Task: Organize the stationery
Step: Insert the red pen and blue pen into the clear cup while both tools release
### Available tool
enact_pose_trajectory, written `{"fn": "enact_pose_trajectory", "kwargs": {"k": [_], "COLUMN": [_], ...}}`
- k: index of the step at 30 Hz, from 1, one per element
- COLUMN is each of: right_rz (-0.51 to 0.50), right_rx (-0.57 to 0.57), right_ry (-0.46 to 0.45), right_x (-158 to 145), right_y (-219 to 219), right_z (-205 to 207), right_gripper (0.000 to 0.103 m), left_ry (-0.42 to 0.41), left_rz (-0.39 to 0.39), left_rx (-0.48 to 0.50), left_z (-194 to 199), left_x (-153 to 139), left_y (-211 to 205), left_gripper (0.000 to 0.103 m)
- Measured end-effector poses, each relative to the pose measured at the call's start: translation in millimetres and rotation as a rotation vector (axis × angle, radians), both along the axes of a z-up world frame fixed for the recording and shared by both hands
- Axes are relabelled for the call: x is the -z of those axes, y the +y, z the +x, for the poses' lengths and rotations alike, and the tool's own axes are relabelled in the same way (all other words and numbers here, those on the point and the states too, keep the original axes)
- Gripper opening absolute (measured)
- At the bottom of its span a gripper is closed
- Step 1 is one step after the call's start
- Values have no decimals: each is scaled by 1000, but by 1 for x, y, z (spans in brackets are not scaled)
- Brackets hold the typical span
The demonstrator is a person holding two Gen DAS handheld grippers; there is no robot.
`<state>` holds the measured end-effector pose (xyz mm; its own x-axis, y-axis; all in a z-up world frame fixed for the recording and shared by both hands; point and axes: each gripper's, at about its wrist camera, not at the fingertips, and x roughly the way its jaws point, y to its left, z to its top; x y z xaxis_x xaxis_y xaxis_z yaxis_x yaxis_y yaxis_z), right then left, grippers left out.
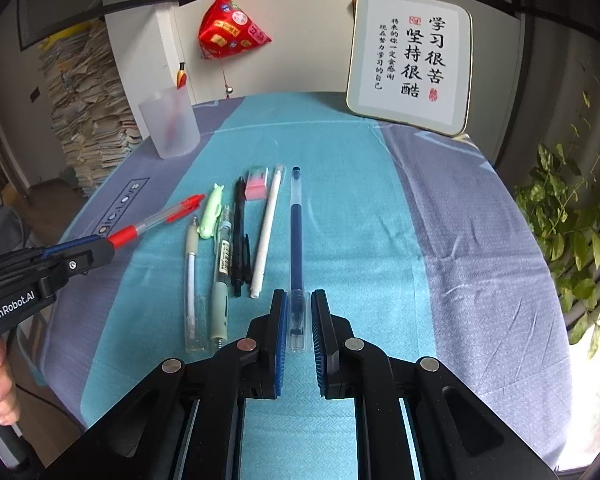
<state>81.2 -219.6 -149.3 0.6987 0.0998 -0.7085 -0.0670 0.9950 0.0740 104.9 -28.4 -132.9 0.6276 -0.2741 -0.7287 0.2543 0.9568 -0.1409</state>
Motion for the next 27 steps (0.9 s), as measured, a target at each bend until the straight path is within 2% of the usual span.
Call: {"fn": "enact_pose_trajectory", "kwargs": {"k": [10,18,27], "right_rz": [17,19,34], "right_rx": [-27,-113,-247], "right_ry": [-77,-110,-68], "right_x": [-37,-64,-90], "right_y": [3,22,38], "right_z": [-8,-4,27], "right_gripper": [13,13,13], "left_ry": [-79,-145,-214], "left_rz": [-13,-13,-23], "left_rx": [-5,-17,-28], "left_z": [-8,-4,7], "left_x": [-33,-65,-103], "left_y": [14,33,53], "left_gripper": [9,9,9]}}
